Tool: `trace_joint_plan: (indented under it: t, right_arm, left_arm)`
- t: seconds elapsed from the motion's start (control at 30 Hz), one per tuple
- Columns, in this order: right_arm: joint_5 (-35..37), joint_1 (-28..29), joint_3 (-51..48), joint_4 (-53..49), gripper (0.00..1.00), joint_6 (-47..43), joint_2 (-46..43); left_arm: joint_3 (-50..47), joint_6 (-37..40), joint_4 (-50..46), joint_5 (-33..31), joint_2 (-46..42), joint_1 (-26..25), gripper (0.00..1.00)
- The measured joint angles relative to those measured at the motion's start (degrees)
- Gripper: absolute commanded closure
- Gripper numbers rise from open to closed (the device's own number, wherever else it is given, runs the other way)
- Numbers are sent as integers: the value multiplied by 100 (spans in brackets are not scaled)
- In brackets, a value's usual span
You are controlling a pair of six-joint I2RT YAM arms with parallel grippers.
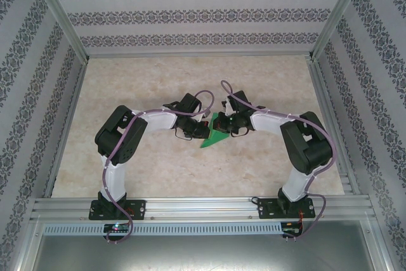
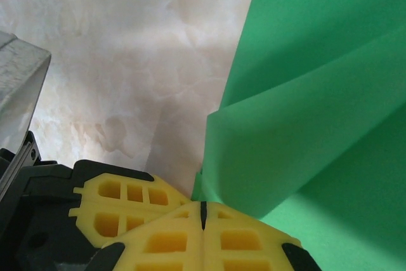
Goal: Fold a paper plane with a square sheet of paper (pick it up from the middle)
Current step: Fourth fold the wing at the center of the table.
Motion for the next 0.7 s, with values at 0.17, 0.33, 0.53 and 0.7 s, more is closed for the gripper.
trace_joint_plan:
  t: [0.17,0.33,0.53,0.7]
  right_arm:
    - [-122,0,0,33,100,-20,168]
    - [-184,0,0,44,100,-85,247]
    - [-278,-26,48,59,100,-192,468]
    - [-476,-136,142,2,100,-348,575]
  left_arm:
    - [35,-9,-79,-44,7,0,100]
    - [35,-114,-85,-68,4,0,100]
    - [31,-205,-85,-76,2,0,100]
    - [9,-243,-81,-81,-11,0,100]
